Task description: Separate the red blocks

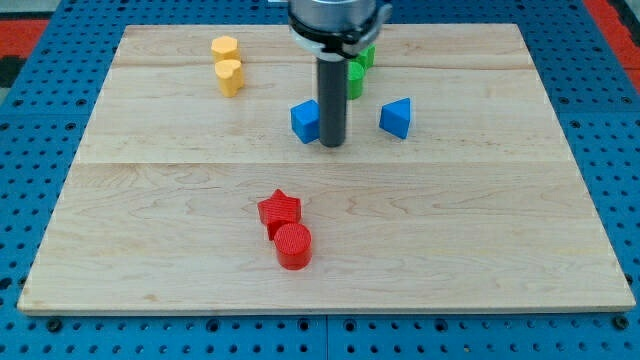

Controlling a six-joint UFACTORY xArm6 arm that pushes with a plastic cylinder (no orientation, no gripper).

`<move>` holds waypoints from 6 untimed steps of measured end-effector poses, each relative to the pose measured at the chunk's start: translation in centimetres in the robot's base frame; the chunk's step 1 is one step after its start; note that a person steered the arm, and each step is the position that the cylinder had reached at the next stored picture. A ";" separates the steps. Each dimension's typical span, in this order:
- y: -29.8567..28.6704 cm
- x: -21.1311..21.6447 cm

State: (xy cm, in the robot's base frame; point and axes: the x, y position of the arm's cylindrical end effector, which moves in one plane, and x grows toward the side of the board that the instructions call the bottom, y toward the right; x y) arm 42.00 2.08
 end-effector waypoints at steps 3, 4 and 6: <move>-5.2 15.6; -8.3 13.6; -10.5 5.3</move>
